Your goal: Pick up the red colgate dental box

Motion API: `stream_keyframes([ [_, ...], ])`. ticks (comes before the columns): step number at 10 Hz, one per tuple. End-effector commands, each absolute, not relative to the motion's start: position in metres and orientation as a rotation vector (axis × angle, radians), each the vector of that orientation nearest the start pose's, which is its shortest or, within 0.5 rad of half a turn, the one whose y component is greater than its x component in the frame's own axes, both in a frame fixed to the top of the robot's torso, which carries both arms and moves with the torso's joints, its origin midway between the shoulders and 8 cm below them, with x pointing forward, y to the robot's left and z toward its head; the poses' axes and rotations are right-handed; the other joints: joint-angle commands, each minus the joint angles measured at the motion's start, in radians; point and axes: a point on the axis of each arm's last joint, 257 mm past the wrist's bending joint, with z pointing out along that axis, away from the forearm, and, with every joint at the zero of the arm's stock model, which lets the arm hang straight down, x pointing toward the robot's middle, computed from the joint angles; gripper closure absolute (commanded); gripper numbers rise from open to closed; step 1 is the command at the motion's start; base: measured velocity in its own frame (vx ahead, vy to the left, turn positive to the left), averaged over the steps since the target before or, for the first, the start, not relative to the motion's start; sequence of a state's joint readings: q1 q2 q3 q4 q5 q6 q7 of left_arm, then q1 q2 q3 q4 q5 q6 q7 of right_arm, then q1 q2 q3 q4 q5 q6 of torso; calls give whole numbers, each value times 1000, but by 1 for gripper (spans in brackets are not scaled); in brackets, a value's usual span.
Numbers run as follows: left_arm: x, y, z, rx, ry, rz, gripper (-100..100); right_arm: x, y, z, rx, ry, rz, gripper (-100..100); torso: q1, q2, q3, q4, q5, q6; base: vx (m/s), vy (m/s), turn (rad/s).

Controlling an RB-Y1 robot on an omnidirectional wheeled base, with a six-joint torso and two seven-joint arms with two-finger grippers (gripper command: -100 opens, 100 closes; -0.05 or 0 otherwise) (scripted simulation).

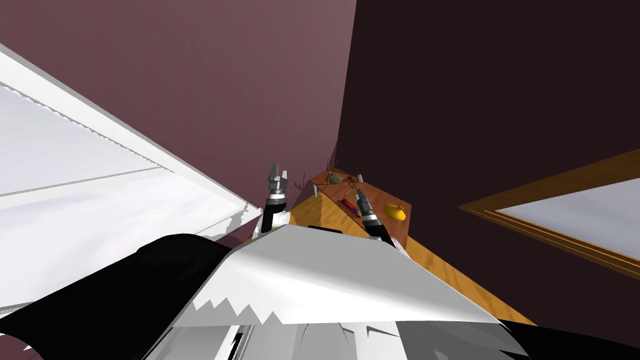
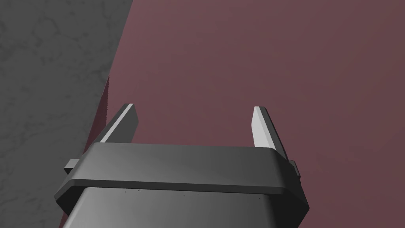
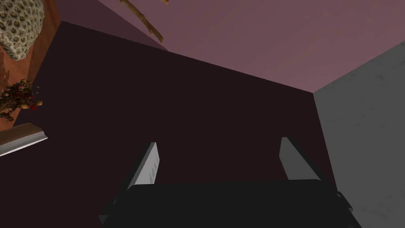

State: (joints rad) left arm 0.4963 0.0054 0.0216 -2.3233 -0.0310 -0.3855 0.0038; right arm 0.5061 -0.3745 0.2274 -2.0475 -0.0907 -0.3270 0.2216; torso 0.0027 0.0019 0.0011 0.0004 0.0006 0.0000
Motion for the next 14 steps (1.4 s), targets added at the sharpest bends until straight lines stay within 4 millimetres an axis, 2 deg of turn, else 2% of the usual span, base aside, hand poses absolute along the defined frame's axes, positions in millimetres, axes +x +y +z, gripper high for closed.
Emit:
stream_keyframes([
  [1, 354, 285, 23, -690, 676, -1248, 0, 384, -200, -174, 648, 1341, 1179, -100, 0, 0, 0, 0, 0, 0, -16, 37, 36],
  [2, 354, 285, 23, -690, 676, -1248, 0, 380, -194, -201, 641, 1421, 1156, -100, 0, -1, 0, 0, 0, 0, -13, 33, 100],
  [3, 354, 285, 23, -690, 676, -1248, 0, 380, -194, -201, 641, 1421, 1156, -100, -1, -1, 0, 0, 0, 0, -10, 23, 47],
  [4, 354, 285, 23, -690, 676, -1248, 0, 374, -188, -228, 630, 1504, 1130, -100, -1, -1, -1, 0, 0, 0, -9, 36, 115],
  [5, 354, 285, 23, -690, 676, -1248, 0, 373, -189, -229, 631, 1505, 1129, -100, -1, -1, -1, 0, 0, 0, -8, 27, 48],
  [6, 354, 285, 23, -690, 676, -1248, 0, 365, -184, -256, 617, 1590, 1100, -100, -1, -1, -1, 0, 0, 0, -2, 39, 124],
  [7, 354, 285, 23, -690, 676, -1248, 0, 365, -185, -258, 619, 1592, 1098, -100, -1, -1, -1, 0, 0, 0, -1, 33, 57],
  [8, 354, 285, 23, -690, 676, -1248, 0, 354, -182, -286, 601, 1680, 1065, -100, -1, -2, -1, 0, 0, 0, 12, 42, 104],
  [9, 354, 285, 23, -690, 676, -1248, 0, 354, -183, -288, 603, 1683, 1062, -100, 0, -2, -1, 0, 0, 0, 12, 36, 63],
  [10, 354, 285, 23, -690, 676, -1248, 0, 340, -183, -319, 583, 1775, 1022, -100, -1, -3, -1, 0, 0, 0, 14, 39, 136],
  [11, 354, 285, 23, -690, 676, -1248, 0, 340, -183, -319, 583, 1775, 1022, -100, -1, -3, -1, 0, 0, 0, 15, 28, 76],
  [12, 354, 285, 23, -690, 676, -1248, 0, 325, -183, -348, 556, 1865, 981, -100, -1, -3, -2, 0, 0, 0, 29, 39, 133],
  [13, 354, 285, 23, -690, 676, -1248, 0, 324, -185, -350, 559, 1870, 976, -100, -1, -3, -2, -1, 0, 0, 25, 34, 76],
  [14, 354, 285, 23, -690, 676, -1248, 0, 307, -187, -377, 527, 1958, 933, -100, -1, -3, -2, -1, 0, 1, 21, 44, 156],
])
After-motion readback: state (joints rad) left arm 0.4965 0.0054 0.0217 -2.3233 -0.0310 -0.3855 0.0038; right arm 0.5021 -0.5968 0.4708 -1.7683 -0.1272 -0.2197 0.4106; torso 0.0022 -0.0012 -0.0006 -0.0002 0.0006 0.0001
